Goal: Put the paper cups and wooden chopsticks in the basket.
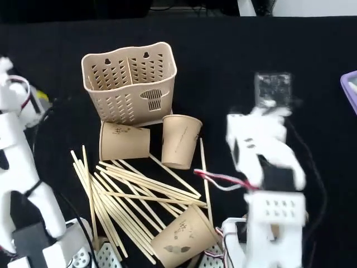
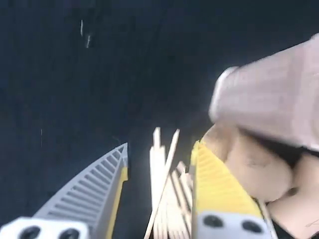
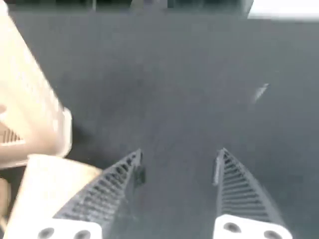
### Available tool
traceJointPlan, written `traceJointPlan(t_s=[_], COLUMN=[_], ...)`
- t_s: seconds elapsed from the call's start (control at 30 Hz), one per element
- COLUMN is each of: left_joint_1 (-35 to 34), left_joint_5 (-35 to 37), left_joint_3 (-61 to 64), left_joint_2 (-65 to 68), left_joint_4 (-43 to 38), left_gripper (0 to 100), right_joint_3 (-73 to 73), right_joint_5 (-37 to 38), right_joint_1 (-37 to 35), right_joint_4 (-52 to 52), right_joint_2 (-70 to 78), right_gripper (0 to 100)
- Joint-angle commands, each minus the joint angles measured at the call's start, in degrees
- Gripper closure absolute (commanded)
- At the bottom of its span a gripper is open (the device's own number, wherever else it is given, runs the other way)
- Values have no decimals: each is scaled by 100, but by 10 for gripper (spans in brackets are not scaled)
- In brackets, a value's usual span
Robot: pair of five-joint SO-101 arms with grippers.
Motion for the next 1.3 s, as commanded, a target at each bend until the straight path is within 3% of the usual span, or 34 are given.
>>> traceJointPlan(t_s=[0.0,0.17,0.3,0.47,0.7,1.0,1.27], left_joint_1=[-295,13,567,708,699,690,690], left_joint_5=[-44,9,0,0,0,0,-9], left_joint_3=[1780,3741,4892,5341,5727,5745,5745], left_joint_2=[-193,-193,-193,-193,-193,-193,-193], left_joint_4=[-985,-2655,-3771,-4000,-4501,-4519,-4519], left_gripper=[795,795,795,795,795,795,795], right_joint_3=[-954,-1833,-2132,-2167,-2176,-2026,-971], right_joint_5=[1029,1855,3209,4923,5952,6084,6084], right_joint_1=[369,1705,2549,3209,3701,4062,4114], right_joint_4=[1327,2497,3112,3666,4387,4431,4413], right_joint_2=[-215,523,1516,2668,2932,2941,2941], right_gripper=[779,779,779,779,775,775,775])
